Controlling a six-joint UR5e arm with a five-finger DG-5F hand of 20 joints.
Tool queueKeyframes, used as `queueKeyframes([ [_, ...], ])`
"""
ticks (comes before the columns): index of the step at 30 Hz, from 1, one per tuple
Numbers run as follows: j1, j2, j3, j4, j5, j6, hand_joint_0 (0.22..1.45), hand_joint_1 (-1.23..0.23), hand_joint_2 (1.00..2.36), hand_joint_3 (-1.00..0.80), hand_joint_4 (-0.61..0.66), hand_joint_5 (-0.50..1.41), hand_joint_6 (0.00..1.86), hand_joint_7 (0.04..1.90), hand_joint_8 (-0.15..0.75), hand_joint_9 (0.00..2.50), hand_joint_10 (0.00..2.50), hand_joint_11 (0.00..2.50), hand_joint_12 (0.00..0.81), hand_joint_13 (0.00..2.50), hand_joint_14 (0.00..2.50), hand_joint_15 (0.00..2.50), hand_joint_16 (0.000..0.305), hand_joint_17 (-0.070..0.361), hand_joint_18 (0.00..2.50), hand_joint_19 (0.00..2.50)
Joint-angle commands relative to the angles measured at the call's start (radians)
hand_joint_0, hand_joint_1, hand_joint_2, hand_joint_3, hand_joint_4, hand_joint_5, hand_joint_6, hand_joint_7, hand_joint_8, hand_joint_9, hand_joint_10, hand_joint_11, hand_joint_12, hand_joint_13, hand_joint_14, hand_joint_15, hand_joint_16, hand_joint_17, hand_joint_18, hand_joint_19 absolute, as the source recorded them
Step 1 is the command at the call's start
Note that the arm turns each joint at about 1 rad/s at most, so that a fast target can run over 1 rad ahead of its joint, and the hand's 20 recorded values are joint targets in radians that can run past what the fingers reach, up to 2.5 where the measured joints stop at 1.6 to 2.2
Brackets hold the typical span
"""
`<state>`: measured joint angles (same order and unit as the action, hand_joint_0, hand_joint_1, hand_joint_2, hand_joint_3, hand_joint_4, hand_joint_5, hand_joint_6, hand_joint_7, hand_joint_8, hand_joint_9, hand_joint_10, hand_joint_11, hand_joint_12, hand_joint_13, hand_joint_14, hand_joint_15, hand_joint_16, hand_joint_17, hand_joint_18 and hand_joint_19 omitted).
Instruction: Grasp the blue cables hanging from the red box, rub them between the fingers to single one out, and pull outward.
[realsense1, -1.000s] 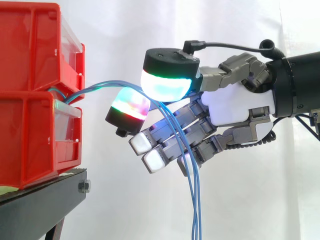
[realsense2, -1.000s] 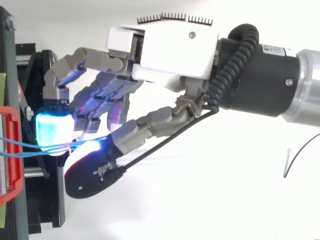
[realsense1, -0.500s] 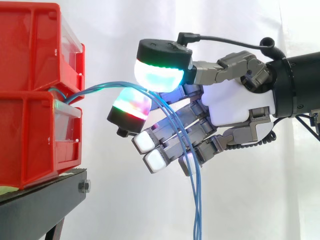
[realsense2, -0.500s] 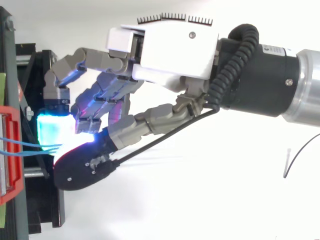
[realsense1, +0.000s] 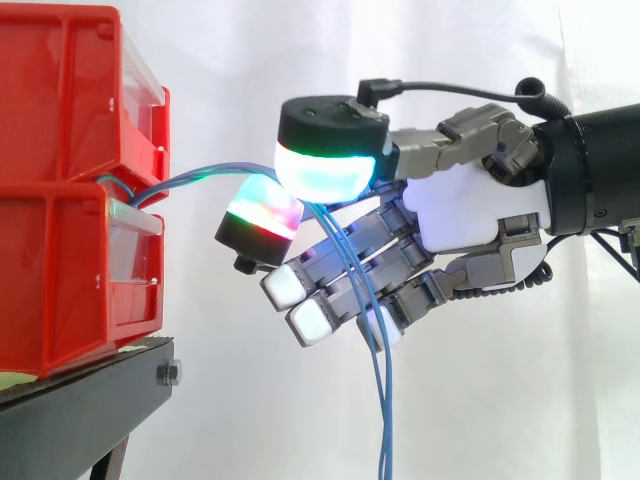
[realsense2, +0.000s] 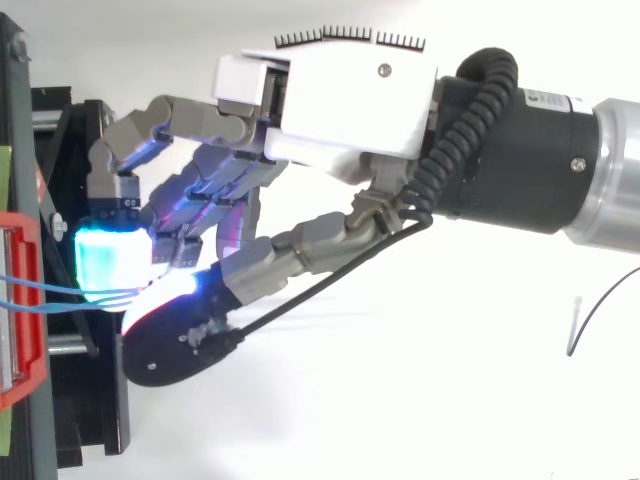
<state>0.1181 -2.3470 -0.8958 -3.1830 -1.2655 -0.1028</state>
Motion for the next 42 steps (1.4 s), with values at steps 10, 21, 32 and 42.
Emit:
queueKeyframes([
  [10, 0.000, 0.000, 0.000, 0.002, 0.000, 0.000, 0.53, -0.84, 1.00, -0.50, 0.15, -0.19, 0.86, 1.00, 0.360, 0.78, 0.01, 0.65, 0.429, 0.87, 0.02, 0.57, 0.059, 0.133, 0.99, 0.67],
  [21, 0.000, 0.000, 0.000, 0.002, 0.000, 0.000, 0.55, -0.76, 1.00, -0.50, 0.14, -0.17, 0.86, 1.06, 0.365, 0.84, 0.02, 0.66, 0.423, 0.91, 0.02, 0.57, 0.058, 0.131, 1.03, 0.69],
  [32, 0.000, 0.000, 0.002, 0.002, 0.000, 0.000, 0.61, -0.74, 1.01, -0.38, 0.11, -0.16, 0.86, 1.11, 0.365, 0.89, 0.01, 0.67, 0.419, 0.93, 0.02, 0.59, 0.057, 0.128, 1.04, 0.69],
  [42, -0.002, 0.000, 0.000, 0.000, 0.000, 0.000, 0.65, -0.82, 1.01, -0.32, 0.06, -0.17, 0.88, 1.09, 0.359, 0.86, 0.02, 0.66, 0.416, 0.92, 0.02, 0.57, 0.057, 0.129, 1.03, 0.68],
])
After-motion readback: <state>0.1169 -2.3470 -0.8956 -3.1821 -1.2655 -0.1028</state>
